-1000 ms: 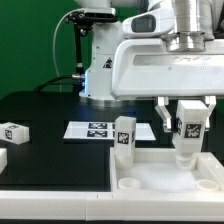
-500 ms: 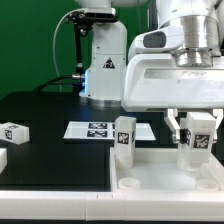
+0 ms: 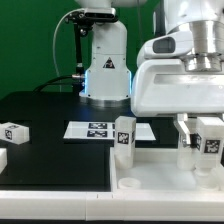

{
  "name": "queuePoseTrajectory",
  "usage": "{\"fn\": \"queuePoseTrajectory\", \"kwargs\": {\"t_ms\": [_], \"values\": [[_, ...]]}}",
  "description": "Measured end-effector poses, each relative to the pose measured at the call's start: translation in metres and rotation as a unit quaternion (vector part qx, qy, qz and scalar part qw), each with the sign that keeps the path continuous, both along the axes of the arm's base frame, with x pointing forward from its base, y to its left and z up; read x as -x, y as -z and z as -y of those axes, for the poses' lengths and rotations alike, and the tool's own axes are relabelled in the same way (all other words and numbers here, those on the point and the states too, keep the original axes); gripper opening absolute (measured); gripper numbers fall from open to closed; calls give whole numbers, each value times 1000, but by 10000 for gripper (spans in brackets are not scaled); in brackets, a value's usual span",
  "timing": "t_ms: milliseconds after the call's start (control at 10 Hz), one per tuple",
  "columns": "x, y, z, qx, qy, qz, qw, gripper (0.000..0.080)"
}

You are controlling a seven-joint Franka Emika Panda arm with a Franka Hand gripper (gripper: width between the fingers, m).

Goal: Assemble square table

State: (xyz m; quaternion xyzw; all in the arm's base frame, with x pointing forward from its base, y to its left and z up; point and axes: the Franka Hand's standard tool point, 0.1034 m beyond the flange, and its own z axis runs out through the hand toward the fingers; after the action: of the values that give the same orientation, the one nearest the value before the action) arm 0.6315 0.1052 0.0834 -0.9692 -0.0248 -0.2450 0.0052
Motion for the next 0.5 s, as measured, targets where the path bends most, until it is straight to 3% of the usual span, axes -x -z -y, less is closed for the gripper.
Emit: {"fn": "queuePoseTrajectory", "kwargs": {"t_ms": [200, 500], "values": [[4, 9, -5, 1, -3, -5, 1000, 284], [4, 9, -6, 3, -3, 0, 1000, 284]]}}
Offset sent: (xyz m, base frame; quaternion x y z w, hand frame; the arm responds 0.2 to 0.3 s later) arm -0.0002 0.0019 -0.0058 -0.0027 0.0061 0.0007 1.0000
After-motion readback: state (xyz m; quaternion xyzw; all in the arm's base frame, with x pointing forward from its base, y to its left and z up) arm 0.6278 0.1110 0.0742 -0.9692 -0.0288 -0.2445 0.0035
